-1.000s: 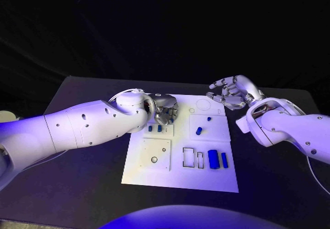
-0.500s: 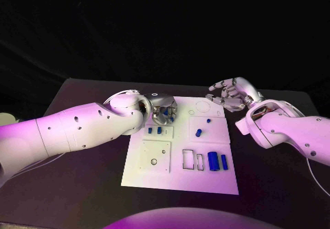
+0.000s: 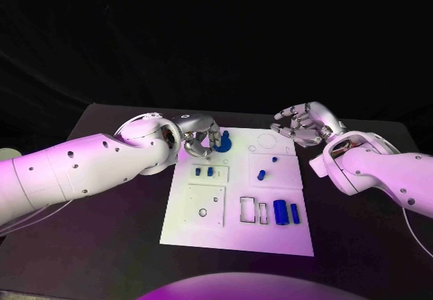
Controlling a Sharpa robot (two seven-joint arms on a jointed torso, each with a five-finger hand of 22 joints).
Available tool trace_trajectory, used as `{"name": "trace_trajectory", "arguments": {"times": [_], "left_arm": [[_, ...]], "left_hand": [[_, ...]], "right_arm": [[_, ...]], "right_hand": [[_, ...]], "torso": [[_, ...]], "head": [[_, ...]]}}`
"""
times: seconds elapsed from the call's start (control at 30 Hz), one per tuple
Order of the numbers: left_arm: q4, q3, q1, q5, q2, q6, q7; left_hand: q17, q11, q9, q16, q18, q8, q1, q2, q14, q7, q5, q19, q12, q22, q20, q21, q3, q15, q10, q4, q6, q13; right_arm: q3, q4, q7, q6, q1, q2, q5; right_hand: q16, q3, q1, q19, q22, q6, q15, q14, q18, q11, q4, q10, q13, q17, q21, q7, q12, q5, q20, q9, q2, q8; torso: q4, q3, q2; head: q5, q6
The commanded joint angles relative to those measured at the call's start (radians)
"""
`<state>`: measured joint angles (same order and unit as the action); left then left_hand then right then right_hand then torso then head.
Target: Assemble the parts on the task board
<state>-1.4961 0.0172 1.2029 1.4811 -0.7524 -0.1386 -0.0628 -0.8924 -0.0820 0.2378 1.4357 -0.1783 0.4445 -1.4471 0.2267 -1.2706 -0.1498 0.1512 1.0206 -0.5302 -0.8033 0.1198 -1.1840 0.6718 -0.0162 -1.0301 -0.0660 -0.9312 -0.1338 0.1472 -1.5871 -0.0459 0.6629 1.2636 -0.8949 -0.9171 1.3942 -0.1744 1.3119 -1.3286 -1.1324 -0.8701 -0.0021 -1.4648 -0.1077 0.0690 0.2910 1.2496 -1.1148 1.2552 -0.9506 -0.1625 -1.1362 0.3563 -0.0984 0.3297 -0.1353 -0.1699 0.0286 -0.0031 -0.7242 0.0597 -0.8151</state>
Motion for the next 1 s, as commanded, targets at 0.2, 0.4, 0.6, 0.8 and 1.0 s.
{"name": "trace_trajectory", "arguments": {"times": [0.2, 0.4, 0.6, 0.8, 1.0], "left_arm": [[0.004, 0.001, -0.001, -0.058, -0.026, 0.055, -0.002], [0.017, 0.0, -0.003, -0.061, -0.028, 0.102, -0.006], [0.038, -0.001, -0.006, -0.05, -0.018, 0.123, -0.007], [0.056, -0.001, -0.008, -0.04, -0.009, 0.136, -0.004], [0.064, -0.002, -0.009, -0.037, -0.005, 0.141, 0.002]], "left_hand": [[0.009, 0.0, 0.002, 0.001, 0.014, -0.007, 0.015, 0.002, -0.003, 0.0, 0.003, 0.005, 0.008, 0.004, 0.001, -0.004, -0.001, 0.001, -0.012, 0.004, -0.009, 0.0], [0.014, 0.001, 0.003, 0.0, 0.012, -0.008, 0.017, 0.002, 0.0, 0.001, 0.002, 0.0, 0.011, 0.011, 0.002, 0.0, -0.001, 0.001, -0.014, 0.004, -0.012, 0.0], [0.013, 0.002, 0.003, -0.001, 0.012, -0.01, 0.018, 0.003, 0.0, 0.002, 0.001, -0.002, 0.014, 0.012, 0.001, 0.002, -0.001, 0.001, -0.016, 0.005, -0.013, 0.0], [0.014, 0.002, 0.003, -0.001, 0.012, -0.01, 0.018, 0.002, 0.0, 0.002, 0.001, -0.001, 0.015, 0.011, 0.001, 0.001, -0.001, 0.001, -0.016, 0.005, -0.013, 0.0], [0.014, 0.002, 0.004, -0.001, 0.012, -0.011, 0.018, 0.002, 0.0, 0.002, 0.001, -0.002, 0.016, 0.012, 0.001, 0.002, 0.0, 0.001, -0.017, 0.005, -0.013, 0.0]], "right_arm": [[0.0, 0.001, -0.002, -0.004, -0.001, -0.001, -0.009], [0.0, 0.001, -0.002, -0.004, -0.001, -0.001, -0.009], [0.0, 0.0, -0.002, -0.004, -0.001, -0.001, -0.009], [0.0, 0.0, -0.002, -0.004, -0.001, -0.001, -0.013], [0.0, -0.001, -0.001, -0.004, -0.002, -0.001, -0.014]], "right_hand": [[-0.003, -0.005, -0.006, -0.008, 0.0, -0.001, -0.005, -0.03, -0.016, 0.002, 0.0, -0.005, -0.001, 0.001, 0.0, 0.004, 0.001, 0.003, 0.003, 0.001, 0.0, -0.006], [-0.003, -0.005, -0.006, -0.008, 0.0, -0.001, -0.005, -0.03, -0.016, 0.002, 0.0, -0.005, -0.001, 0.001, 0.0, 0.004, 0.001, 0.003, 0.003, 0.001, 0.0, -0.006], [-0.003, -0.005, -0.006, -0.008, 0.0, -0.001, -0.005, -0.03, -0.016, 0.002, 0.0, -0.005, -0.001, 0.001, 0.0, 0.004, 0.001, 0.003, 0.003, 0.001, 0.0, -0.006], [-0.003, -0.005, -0.006, -0.008, 0.0, -0.001, -0.005, -0.03, -0.016, 0.002, 0.0, -0.005, -0.001, 0.001, 0.0, 0.004, 0.001, 0.003, 0.003, 0.001, 0.0, -0.006], [-0.003, -0.006, -0.007, -0.009, -0.001, -0.001, -0.005, -0.031, -0.015, 0.002, 0.0, -0.005, 0.0, 0.003, 0.001, 0.004, 0.001, 0.003, 0.003, 0.001, 0.0, -0.007]], "torso": [[-0.0011, -0.0003, -0.002], [-0.002, 0.0001, -0.002], [-0.0021, 0.0004, -0.003], [-0.0033, 0.0011, -0.003], [-0.0023, 0.0007, -0.003]], "head": [[0.005, -0.002], [0.007, -0.001], [0.007, 0.0], [0.009, -0.003], [0.007, -0.005]]}}
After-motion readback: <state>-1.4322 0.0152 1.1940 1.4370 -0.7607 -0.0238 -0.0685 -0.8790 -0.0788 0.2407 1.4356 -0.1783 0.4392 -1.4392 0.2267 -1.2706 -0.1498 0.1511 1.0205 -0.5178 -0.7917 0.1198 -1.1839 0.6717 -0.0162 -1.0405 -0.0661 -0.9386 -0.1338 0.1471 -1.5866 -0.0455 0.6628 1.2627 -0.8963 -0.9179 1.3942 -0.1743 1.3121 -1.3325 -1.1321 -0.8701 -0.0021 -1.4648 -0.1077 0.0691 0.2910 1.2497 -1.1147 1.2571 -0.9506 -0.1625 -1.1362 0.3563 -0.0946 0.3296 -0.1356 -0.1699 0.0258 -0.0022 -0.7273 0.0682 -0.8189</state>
